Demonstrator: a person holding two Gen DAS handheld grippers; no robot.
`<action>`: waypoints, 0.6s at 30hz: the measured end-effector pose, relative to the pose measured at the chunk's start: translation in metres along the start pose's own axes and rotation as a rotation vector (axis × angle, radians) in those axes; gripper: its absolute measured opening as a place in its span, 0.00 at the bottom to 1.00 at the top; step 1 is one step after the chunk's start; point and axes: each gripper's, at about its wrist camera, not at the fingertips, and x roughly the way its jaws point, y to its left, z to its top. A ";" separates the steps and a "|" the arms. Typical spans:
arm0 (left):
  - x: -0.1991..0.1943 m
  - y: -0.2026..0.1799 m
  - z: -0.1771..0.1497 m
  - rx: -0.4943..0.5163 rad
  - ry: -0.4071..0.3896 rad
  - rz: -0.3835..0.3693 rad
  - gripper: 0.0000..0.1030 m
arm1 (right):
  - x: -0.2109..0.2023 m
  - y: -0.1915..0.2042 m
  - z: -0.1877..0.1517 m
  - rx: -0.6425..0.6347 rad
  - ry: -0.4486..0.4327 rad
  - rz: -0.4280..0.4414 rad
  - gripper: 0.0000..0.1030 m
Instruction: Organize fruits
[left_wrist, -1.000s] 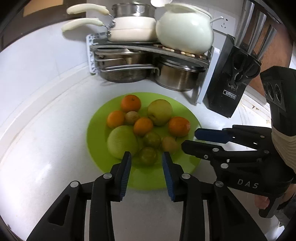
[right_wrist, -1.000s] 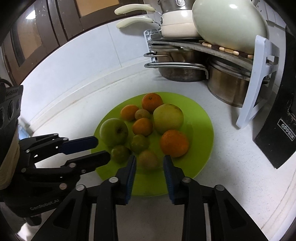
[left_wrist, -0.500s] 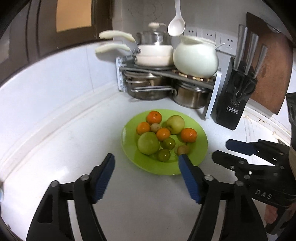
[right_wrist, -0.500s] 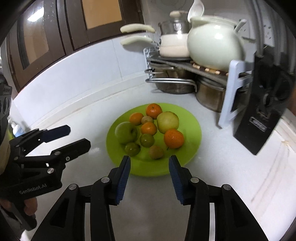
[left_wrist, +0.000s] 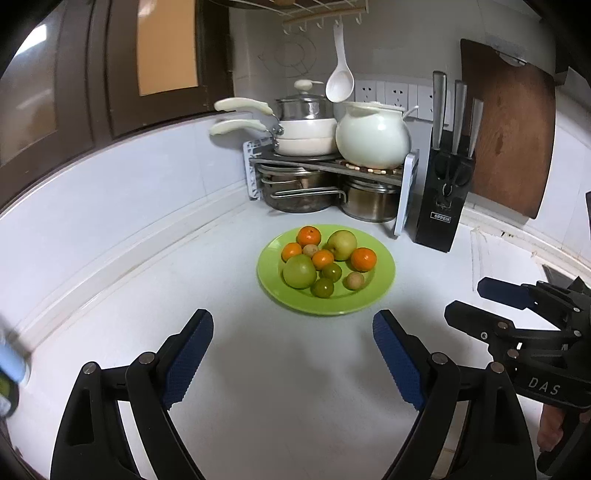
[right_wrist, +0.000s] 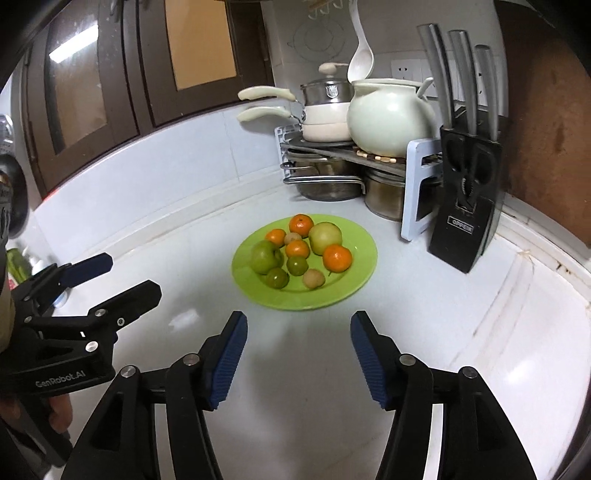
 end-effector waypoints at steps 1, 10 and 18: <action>-0.008 -0.002 -0.003 -0.013 -0.008 0.008 0.87 | -0.006 0.000 -0.002 -0.006 -0.003 0.001 0.58; -0.061 -0.023 -0.027 -0.079 -0.043 0.043 0.91 | -0.061 0.001 -0.020 -0.045 -0.034 0.012 0.62; -0.105 -0.041 -0.046 -0.079 -0.074 0.061 0.99 | -0.109 0.006 -0.040 -0.076 -0.080 -0.013 0.73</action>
